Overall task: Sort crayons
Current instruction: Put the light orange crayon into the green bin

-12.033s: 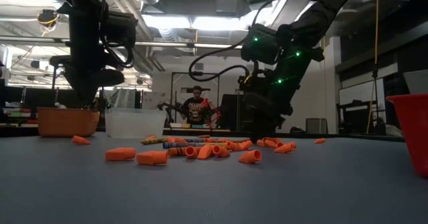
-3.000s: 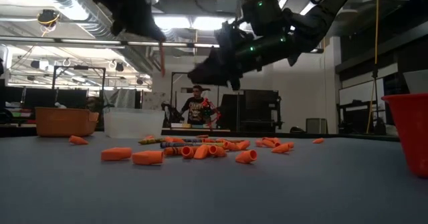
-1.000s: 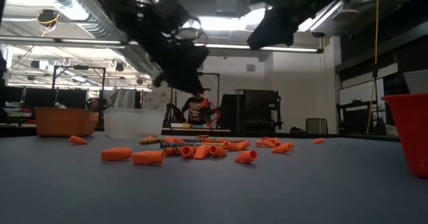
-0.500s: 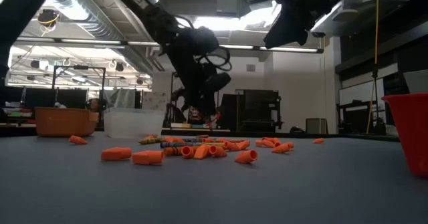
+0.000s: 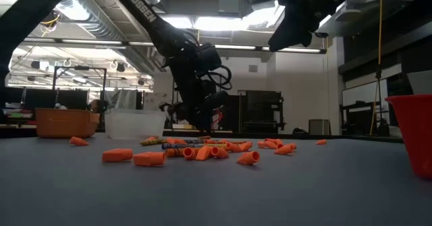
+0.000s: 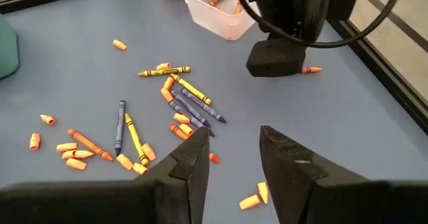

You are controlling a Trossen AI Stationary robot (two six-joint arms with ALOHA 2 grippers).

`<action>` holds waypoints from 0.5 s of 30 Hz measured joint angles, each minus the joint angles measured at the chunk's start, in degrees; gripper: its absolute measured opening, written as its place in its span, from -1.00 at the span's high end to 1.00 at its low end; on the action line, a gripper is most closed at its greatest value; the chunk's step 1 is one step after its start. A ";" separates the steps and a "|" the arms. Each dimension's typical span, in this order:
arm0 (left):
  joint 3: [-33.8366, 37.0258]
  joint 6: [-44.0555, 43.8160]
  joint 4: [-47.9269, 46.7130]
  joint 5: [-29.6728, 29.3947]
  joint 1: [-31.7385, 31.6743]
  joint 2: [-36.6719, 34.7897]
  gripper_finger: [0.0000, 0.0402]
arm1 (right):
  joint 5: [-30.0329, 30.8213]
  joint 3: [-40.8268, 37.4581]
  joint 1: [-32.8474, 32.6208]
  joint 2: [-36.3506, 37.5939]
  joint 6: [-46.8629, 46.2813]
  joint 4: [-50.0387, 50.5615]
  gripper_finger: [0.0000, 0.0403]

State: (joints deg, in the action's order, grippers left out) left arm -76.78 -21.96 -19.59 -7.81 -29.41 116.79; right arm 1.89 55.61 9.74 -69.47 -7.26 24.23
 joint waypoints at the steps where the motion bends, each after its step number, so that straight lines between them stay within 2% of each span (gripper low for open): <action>1: -0.02 -0.02 -0.03 0.00 0.00 -0.02 0.52 | -0.02 0.00 0.00 0.00 0.01 -0.01 0.35; 15: -0.21 -0.37 -0.72 -0.58 1.46 3.29 0.52 | 0.01 -0.01 0.01 0.00 0.01 -0.04 0.35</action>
State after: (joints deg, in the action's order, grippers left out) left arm -76.99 -22.33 -20.31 -8.39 -27.94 120.08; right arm 1.90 55.60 9.75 -69.47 -7.25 24.18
